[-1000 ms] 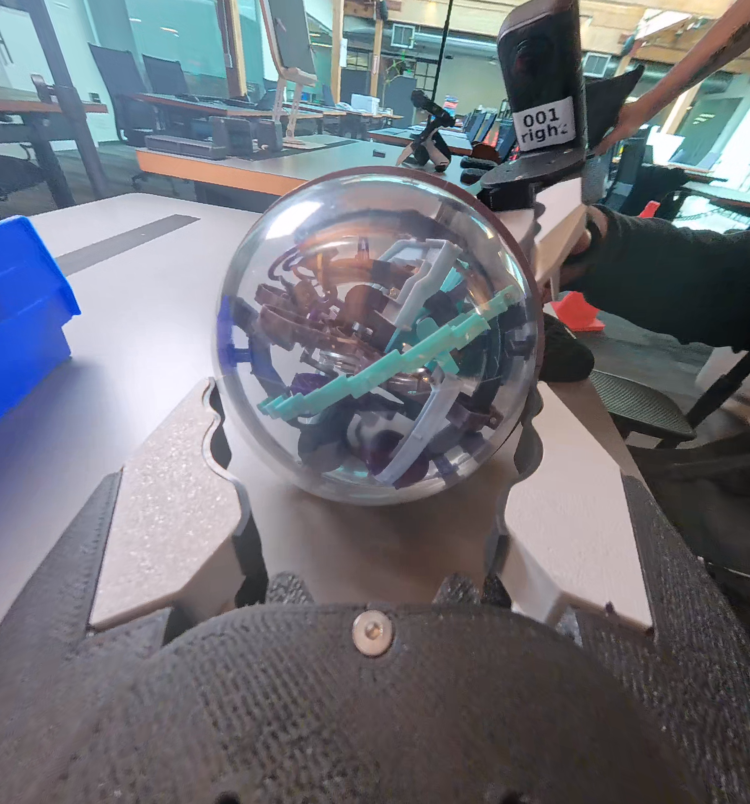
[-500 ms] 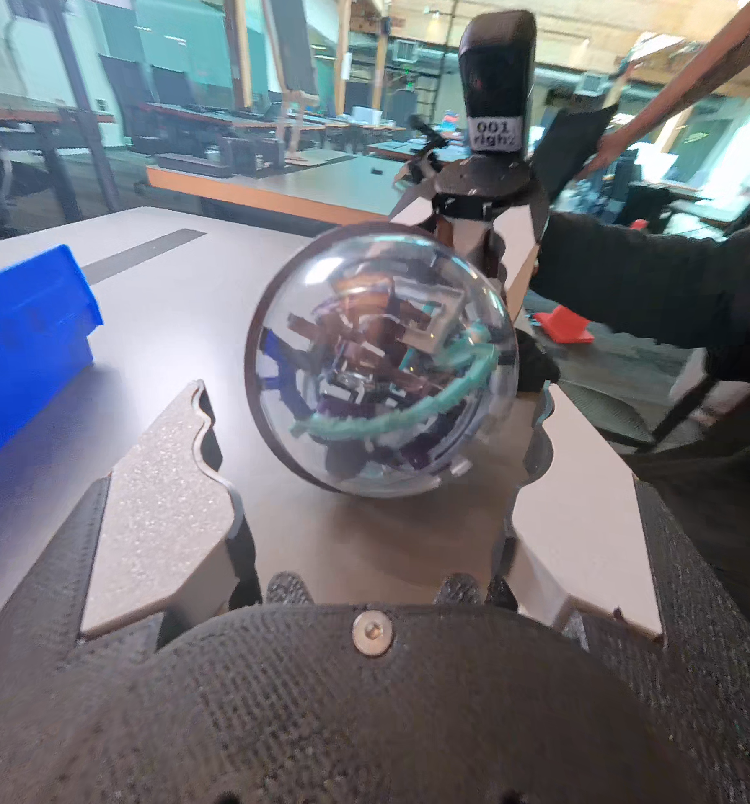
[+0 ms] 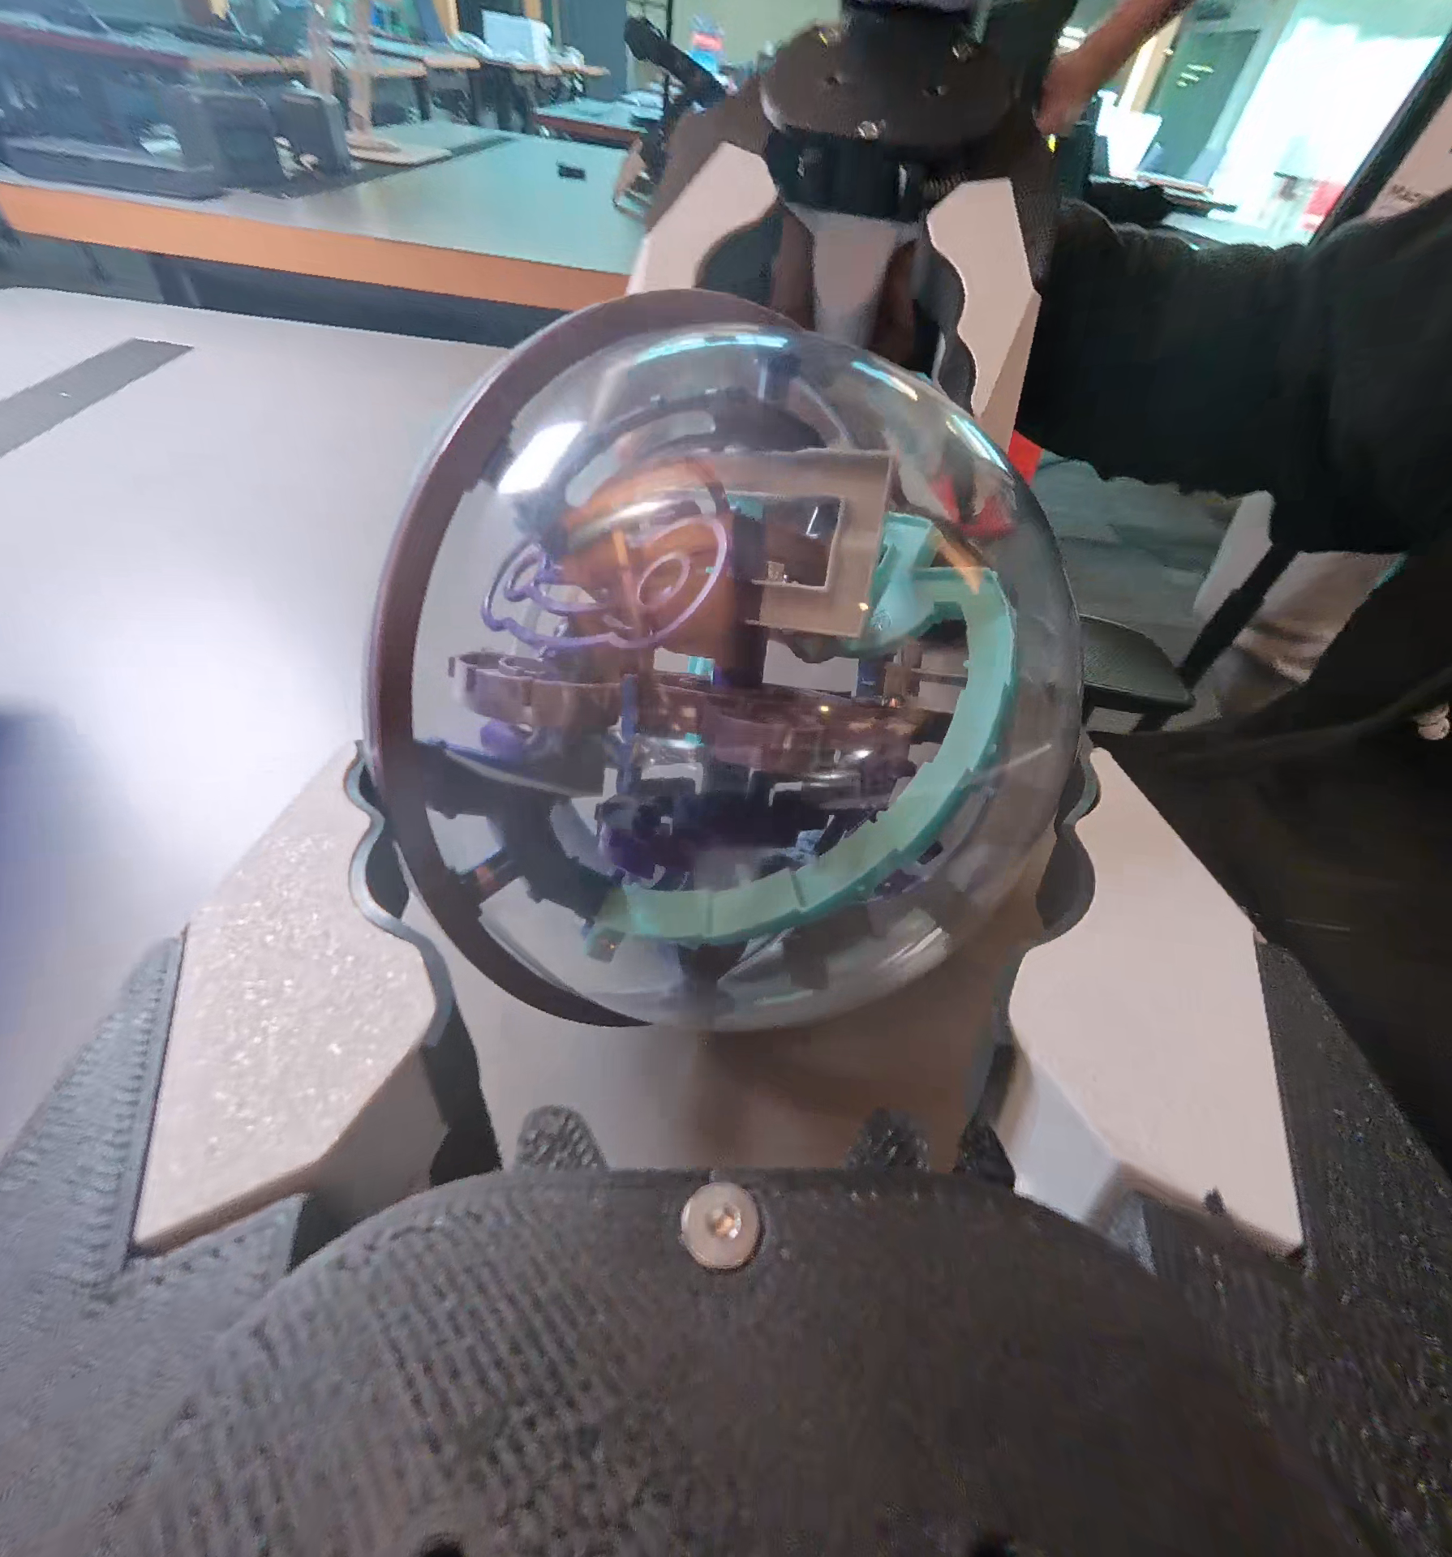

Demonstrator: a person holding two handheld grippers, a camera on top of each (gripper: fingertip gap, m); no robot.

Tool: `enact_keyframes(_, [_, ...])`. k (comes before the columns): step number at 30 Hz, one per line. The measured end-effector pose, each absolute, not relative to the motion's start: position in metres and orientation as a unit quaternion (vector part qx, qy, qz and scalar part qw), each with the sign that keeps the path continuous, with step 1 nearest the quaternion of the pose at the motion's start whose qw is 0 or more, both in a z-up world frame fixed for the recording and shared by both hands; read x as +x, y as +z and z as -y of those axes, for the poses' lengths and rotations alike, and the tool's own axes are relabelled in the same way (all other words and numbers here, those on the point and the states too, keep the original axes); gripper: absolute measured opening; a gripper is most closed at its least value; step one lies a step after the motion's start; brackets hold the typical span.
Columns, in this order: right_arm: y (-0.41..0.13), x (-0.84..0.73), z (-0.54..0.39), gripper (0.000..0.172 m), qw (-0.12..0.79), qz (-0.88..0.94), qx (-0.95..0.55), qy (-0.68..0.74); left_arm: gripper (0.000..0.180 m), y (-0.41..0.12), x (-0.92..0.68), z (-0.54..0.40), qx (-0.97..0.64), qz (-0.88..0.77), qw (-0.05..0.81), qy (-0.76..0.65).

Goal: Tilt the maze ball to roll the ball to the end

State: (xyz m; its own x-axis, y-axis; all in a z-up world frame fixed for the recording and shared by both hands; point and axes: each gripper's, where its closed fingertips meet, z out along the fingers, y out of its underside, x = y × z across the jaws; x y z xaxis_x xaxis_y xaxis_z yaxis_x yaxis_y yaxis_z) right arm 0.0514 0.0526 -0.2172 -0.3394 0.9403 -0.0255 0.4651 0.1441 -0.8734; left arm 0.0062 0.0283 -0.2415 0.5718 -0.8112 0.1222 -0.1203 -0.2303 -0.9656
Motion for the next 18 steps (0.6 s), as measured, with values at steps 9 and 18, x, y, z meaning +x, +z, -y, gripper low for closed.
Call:
enact_keyframes(9, [-0.256,0.083,-0.038,0.044,0.299,0.623,-0.579,0.433,0.146,-0.239,0.004,-0.023,-0.706,-0.320,0.574,-0.264])
enact_keyframes(18, [-0.248,0.078,-0.042,0.008,0.351,0.639,-0.540,0.421,0.146,-0.239,-0.003,-0.024,-0.701,-0.329,0.604,-0.192])
